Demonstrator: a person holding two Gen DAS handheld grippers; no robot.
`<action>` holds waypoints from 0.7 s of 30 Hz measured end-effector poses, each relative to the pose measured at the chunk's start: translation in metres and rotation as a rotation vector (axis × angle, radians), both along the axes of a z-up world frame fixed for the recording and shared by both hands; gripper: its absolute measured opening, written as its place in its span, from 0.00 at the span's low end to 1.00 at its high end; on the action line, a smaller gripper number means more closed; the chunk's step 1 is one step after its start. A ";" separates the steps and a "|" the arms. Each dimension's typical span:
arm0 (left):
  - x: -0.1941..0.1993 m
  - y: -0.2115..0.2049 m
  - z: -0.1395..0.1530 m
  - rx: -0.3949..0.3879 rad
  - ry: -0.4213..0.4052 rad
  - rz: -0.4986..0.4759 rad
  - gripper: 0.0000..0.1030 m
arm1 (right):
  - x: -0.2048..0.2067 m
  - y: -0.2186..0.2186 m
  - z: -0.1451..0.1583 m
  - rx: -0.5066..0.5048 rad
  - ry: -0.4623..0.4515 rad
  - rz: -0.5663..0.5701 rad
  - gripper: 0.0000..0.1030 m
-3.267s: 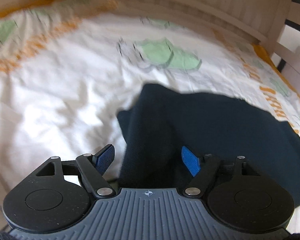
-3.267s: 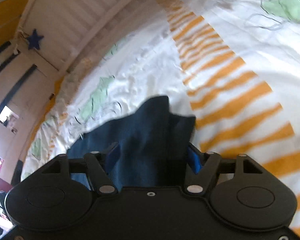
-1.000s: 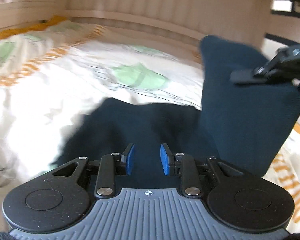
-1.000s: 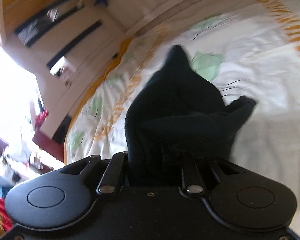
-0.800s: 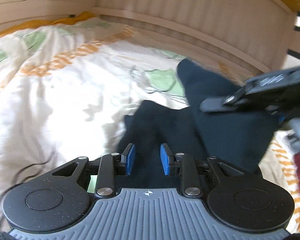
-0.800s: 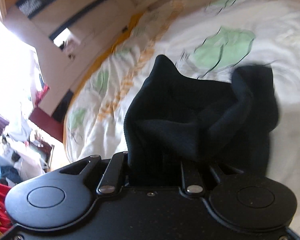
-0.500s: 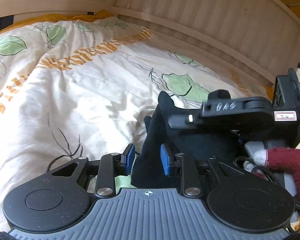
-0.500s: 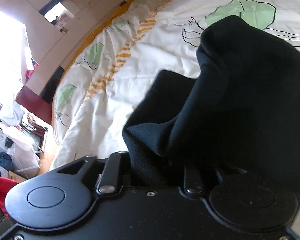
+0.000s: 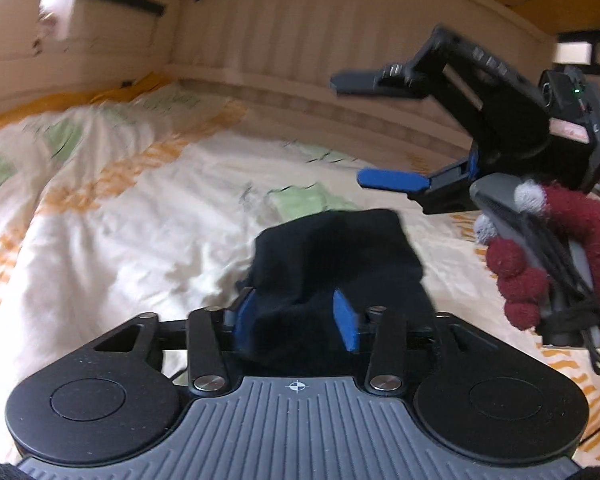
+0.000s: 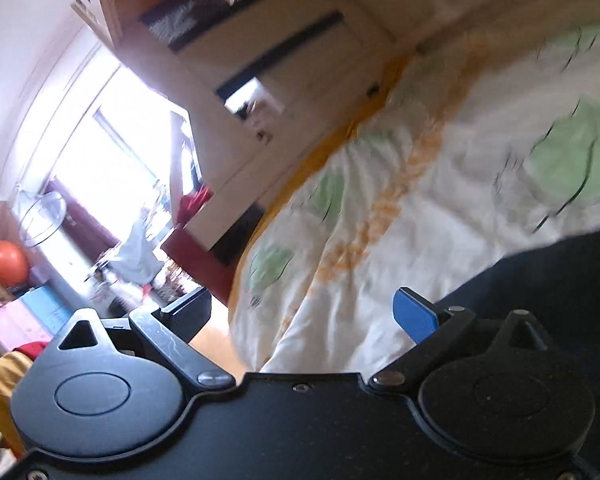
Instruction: Fold large clothes
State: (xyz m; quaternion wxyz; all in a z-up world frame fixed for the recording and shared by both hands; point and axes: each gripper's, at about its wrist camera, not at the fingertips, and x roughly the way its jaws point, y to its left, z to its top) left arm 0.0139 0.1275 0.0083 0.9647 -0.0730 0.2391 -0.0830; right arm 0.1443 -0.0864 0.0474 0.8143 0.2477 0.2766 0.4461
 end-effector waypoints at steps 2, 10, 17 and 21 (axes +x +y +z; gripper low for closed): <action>0.005 -0.012 0.004 0.011 -0.029 -0.039 0.44 | -0.003 -0.014 0.002 -0.040 -0.030 -0.076 0.97; 0.052 -0.054 -0.038 0.029 0.075 -0.184 0.52 | -0.017 -0.083 -0.040 -0.228 0.008 -0.358 0.97; 0.068 -0.012 -0.080 -0.038 0.190 -0.108 0.46 | -0.036 -0.089 -0.055 -0.410 -0.038 -0.390 0.80; 0.065 -0.006 -0.083 -0.039 0.196 -0.086 0.46 | -0.024 -0.059 -0.046 -0.482 -0.130 -0.340 0.41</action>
